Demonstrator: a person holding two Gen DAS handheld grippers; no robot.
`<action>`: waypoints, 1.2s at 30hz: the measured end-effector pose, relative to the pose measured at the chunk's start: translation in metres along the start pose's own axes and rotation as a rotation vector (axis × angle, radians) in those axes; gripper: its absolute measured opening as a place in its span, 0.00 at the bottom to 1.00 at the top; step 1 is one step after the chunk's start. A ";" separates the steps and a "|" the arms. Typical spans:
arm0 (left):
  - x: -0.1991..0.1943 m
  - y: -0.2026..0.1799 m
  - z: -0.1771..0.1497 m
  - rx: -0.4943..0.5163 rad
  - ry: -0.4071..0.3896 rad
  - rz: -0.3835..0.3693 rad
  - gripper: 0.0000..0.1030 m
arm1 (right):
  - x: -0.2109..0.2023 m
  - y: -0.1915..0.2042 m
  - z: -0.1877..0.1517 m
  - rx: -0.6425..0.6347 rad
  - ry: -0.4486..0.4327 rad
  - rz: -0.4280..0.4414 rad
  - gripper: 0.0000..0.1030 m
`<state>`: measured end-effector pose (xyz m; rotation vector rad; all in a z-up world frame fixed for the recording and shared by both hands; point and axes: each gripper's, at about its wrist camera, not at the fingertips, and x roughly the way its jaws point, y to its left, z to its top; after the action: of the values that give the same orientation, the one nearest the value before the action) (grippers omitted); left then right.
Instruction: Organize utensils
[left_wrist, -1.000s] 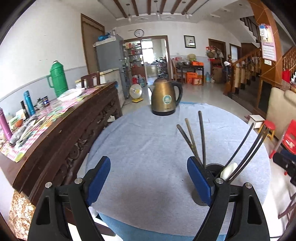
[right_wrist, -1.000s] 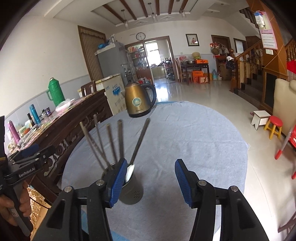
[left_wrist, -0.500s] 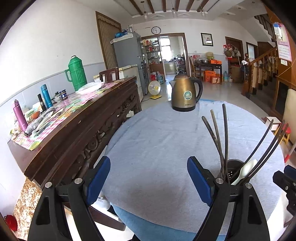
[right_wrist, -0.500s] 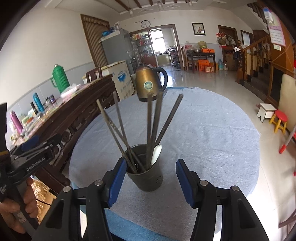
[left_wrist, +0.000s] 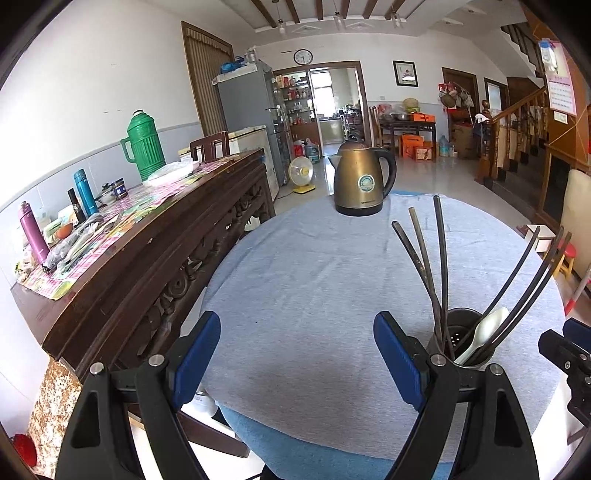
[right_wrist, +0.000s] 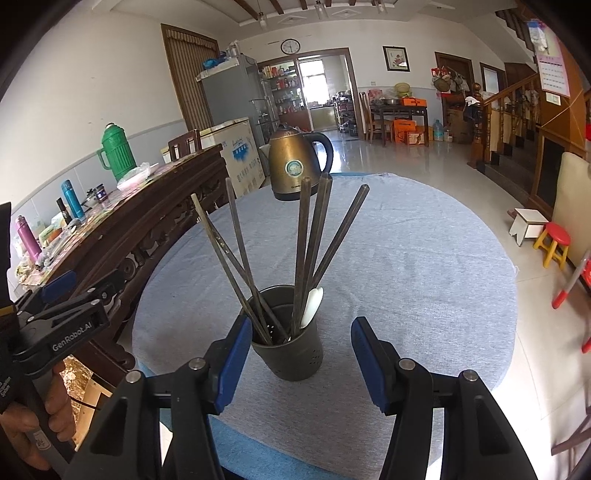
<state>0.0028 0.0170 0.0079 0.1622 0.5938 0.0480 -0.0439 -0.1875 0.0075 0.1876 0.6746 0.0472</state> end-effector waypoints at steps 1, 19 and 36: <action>0.000 -0.001 0.000 0.001 0.000 -0.001 0.83 | 0.000 0.000 0.000 -0.001 -0.001 0.000 0.58; 0.001 -0.002 -0.001 0.001 0.016 -0.005 0.83 | 0.000 0.002 0.001 0.001 0.001 -0.008 0.58; 0.000 0.004 -0.005 -0.012 0.012 -0.008 0.83 | 0.004 0.005 -0.004 0.008 0.024 -0.029 0.58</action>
<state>-0.0002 0.0219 0.0045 0.1482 0.6064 0.0451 -0.0429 -0.1811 0.0031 0.1849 0.7017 0.0192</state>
